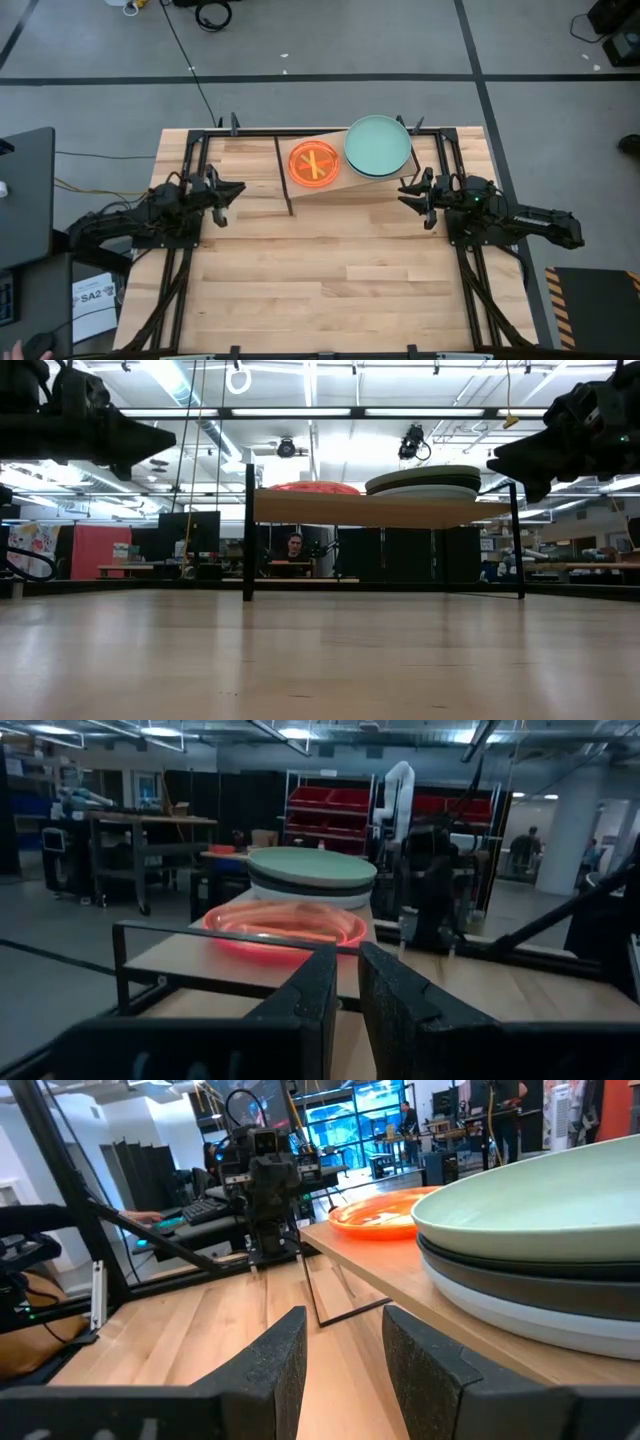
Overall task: Place and stack plates onto a shelf
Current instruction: Return to Home Position
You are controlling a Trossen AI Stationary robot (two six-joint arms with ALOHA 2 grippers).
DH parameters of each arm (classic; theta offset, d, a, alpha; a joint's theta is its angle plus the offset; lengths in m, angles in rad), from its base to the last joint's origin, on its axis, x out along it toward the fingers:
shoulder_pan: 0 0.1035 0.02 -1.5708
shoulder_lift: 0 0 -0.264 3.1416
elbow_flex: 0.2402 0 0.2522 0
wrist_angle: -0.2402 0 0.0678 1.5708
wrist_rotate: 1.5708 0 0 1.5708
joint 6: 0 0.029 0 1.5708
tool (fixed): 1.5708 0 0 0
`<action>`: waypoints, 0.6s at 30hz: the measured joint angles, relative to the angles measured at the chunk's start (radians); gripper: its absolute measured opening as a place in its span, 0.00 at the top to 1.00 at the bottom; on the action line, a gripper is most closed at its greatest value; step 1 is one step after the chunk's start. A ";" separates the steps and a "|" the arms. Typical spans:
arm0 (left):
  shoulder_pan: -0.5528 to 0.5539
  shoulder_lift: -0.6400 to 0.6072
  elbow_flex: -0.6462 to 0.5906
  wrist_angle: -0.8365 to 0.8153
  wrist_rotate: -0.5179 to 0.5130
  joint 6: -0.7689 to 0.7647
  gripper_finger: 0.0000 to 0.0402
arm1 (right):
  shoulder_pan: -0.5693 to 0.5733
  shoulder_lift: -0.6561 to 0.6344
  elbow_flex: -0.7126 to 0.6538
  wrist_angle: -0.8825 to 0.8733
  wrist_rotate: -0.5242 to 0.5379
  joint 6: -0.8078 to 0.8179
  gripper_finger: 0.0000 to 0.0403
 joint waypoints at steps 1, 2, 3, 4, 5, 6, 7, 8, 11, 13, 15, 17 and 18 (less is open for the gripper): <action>0.000 0.000 0.000 0.000 0.000 0.000 0.87 | 0.000 0.000 0.000 0.001 -0.005 0.000 0.65; 0.000 0.000 0.000 0.008 0.001 0.000 0.87 | 0.000 0.002 0.000 0.004 -0.007 0.000 0.65; 0.000 0.000 0.000 0.009 0.001 0.000 0.87 | 0.000 0.004 0.000 0.005 -0.007 0.000 0.65; 0.000 0.000 0.000 0.004 0.001 0.000 0.87 | 0.000 0.004 0.000 0.005 -0.008 0.000 0.65; 0.000 0.000 0.000 -0.001 0.001 0.000 0.87 | 0.000 0.005 0.000 0.012 -0.008 0.000 0.65; 0.000 0.000 0.000 0.001 0.001 0.000 0.87 | 0.000 0.006 0.001 0.015 -0.008 0.000 0.65; 0.000 0.000 0.000 0.002 0.001 0.000 0.87 | 0.000 0.006 0.001 0.014 -0.008 0.000 0.65; 0.000 0.000 0.000 0.000 0.001 0.000 0.87 | 0.000 0.006 0.001 0.014 -0.008 0.000 0.65; 0.000 0.000 0.000 -0.001 0.001 0.000 0.87 | 0.000 0.006 0.001 0.014 -0.008 0.000 0.65; 0.000 0.000 0.000 -0.001 0.001 0.000 0.87 | 0.000 0.006 0.001 0.015 -0.008 0.000 0.65; 0.000 0.000 0.000 -0.001 0.001 0.000 0.87 | 0.000 0.006 0.001 0.014 -0.008 0.000 0.65; 0.000 0.000 0.000 -0.001 0.002 0.001 0.87 | 0.000 0.006 0.001 0.014 -0.008 0.000 0.65; 0.000 0.000 0.000 0.000 0.002 0.001 0.87 | 0.000 0.006 0.001 0.014 -0.008 0.000 0.65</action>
